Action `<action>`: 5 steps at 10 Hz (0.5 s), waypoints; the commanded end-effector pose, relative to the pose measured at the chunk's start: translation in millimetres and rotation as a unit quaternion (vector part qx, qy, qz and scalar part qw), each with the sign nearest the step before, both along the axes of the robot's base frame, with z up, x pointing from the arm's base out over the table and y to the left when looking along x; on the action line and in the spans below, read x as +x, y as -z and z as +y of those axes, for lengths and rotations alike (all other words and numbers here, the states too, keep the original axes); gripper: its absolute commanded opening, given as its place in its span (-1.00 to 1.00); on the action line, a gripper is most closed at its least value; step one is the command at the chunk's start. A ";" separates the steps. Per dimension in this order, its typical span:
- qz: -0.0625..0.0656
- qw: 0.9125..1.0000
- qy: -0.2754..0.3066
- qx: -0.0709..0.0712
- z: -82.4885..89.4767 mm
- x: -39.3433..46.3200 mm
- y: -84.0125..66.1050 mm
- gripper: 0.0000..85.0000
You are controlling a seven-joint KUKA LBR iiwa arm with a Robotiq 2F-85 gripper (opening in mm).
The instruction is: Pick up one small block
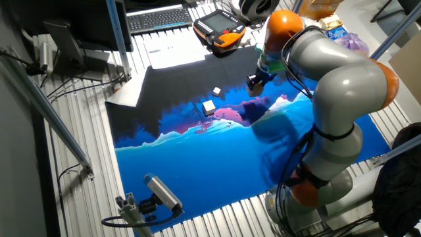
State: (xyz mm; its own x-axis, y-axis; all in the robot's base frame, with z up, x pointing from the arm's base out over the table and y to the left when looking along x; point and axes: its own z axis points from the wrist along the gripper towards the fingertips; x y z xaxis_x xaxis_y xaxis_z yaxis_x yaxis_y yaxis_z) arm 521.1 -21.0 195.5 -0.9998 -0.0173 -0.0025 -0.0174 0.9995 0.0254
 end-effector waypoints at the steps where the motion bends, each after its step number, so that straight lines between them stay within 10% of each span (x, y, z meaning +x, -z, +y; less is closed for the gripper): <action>1: 0.000 1.000 -0.001 0.002 0.7 -1.2 0.2 -1.00; 5: -0.005 1.000 -0.012 -0.010 1.3 -6.4 -1.1 -1.00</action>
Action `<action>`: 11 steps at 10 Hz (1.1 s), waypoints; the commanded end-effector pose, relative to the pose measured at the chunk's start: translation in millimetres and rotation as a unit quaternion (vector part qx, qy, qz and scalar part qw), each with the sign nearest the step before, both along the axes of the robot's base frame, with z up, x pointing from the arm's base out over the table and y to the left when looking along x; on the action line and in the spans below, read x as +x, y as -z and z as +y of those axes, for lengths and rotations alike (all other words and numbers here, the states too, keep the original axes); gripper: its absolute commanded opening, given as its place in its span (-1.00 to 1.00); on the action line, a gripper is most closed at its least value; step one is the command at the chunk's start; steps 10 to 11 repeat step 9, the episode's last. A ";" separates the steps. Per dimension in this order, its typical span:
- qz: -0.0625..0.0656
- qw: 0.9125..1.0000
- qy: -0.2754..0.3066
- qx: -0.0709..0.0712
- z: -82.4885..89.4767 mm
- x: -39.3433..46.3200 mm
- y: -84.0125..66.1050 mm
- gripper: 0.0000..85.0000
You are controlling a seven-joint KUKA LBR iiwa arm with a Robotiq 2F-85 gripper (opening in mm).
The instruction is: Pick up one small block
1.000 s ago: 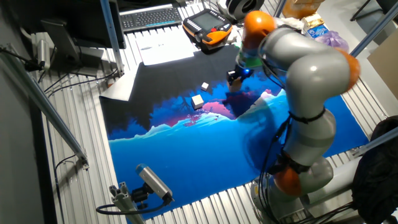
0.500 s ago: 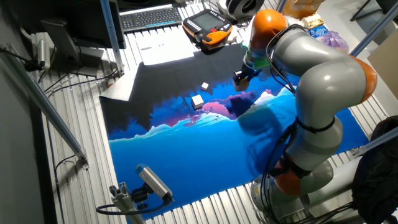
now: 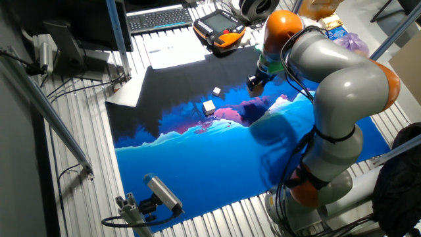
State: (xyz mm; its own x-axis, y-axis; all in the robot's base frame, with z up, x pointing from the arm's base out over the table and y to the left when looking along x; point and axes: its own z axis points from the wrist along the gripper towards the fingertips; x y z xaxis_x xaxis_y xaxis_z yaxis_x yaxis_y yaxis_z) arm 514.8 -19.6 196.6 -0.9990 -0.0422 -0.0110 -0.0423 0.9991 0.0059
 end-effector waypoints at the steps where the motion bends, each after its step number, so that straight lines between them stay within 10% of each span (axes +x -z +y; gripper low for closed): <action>1: 0.001 1.000 0.000 0.001 -0.4 0.2 0.3 -1.00; 11: 0.004 1.000 -0.001 -0.010 -0.8 0.0 1.2 -1.00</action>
